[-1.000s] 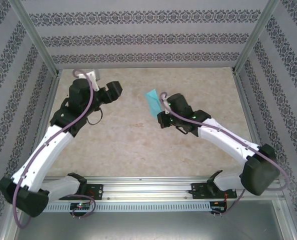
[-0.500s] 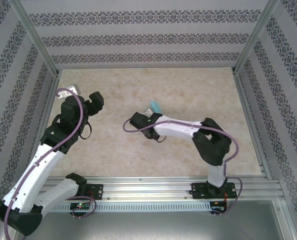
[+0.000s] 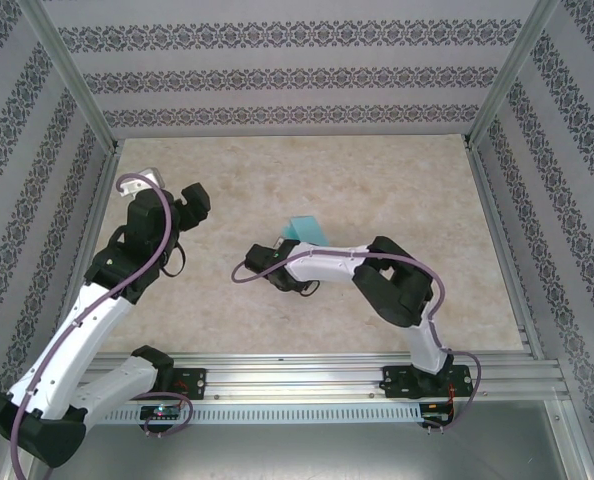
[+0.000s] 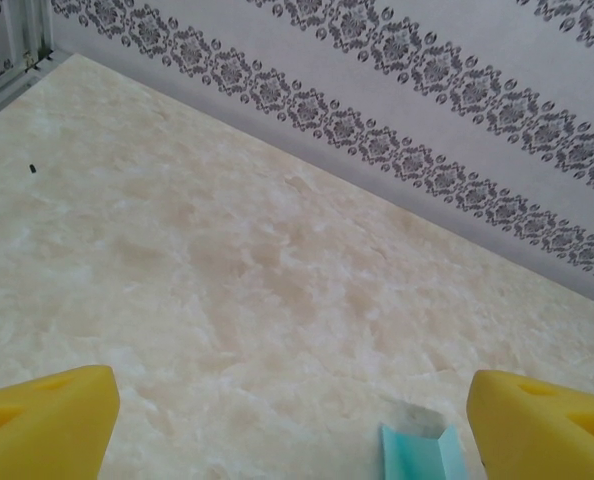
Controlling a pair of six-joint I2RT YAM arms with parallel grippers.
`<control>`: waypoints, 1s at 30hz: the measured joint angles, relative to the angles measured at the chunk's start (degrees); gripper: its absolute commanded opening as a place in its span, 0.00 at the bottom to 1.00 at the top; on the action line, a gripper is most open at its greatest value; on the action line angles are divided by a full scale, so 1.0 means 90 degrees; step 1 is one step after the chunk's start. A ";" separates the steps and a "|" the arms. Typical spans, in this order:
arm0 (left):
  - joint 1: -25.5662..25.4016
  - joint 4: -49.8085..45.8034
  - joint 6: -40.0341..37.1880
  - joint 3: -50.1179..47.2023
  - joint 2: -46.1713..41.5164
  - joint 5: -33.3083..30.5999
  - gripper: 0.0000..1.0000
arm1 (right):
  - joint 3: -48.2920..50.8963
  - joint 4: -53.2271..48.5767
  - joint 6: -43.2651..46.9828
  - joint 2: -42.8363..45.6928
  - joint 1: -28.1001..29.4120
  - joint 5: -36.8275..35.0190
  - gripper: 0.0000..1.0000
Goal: Fold a paper plane with a square sheet of paper (fold left side to right side)
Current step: Turn over the paper at the center of the table, then fold the wing for the fifth time at the center of the table.
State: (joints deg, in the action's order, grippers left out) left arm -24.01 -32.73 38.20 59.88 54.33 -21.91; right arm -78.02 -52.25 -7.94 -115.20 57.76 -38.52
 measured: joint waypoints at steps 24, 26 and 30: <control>-0.0585 0.1987 0.0624 0.0160 0.4476 0.4267 0.83 | 0.3721 0.3133 -0.1209 0.6232 -0.3320 0.3810 0.98; -0.0729 0.2018 0.0692 0.0413 0.4864 0.4401 0.82 | 0.3847 0.3240 -0.1338 0.6346 -0.3492 0.4041 0.98; -0.0874 0.2142 0.0816 0.0816 0.5469 0.4590 0.76 | 0.4014 0.3400 -0.1498 0.6521 -0.3657 0.4359 0.98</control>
State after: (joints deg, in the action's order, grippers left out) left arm -31.88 -13.45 45.54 67.22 103.55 19.40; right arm -41.89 -21.65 -21.43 -56.51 24.84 0.71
